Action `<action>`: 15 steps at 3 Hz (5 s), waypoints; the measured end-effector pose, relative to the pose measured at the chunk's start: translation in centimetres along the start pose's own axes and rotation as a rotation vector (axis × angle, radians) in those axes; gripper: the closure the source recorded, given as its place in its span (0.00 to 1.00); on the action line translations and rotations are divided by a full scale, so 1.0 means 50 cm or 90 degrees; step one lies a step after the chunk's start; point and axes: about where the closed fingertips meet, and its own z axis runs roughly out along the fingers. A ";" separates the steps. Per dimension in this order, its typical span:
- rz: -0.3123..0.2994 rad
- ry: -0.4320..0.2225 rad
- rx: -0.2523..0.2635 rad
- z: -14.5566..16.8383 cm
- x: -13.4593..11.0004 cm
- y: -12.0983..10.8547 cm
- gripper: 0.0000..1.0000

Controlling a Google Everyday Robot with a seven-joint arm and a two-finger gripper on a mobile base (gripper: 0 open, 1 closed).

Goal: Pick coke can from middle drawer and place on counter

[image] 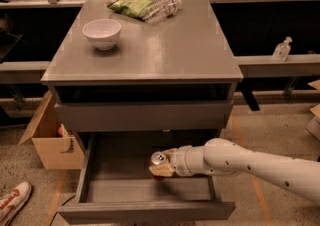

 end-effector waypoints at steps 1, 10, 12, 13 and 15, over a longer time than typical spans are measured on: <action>-0.003 -0.008 0.037 -0.051 -0.027 0.006 1.00; -0.163 -0.141 0.349 -0.517 -0.336 -0.042 1.00; -0.195 -0.148 0.374 -0.560 -0.385 -0.044 1.00; -0.208 -0.160 0.376 -0.592 -0.420 -0.041 1.00; -0.252 -0.187 0.390 -0.658 -0.503 -0.044 1.00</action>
Offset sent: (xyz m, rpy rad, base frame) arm -0.0288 -0.0668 0.1354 -0.1233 -0.2156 -0.2182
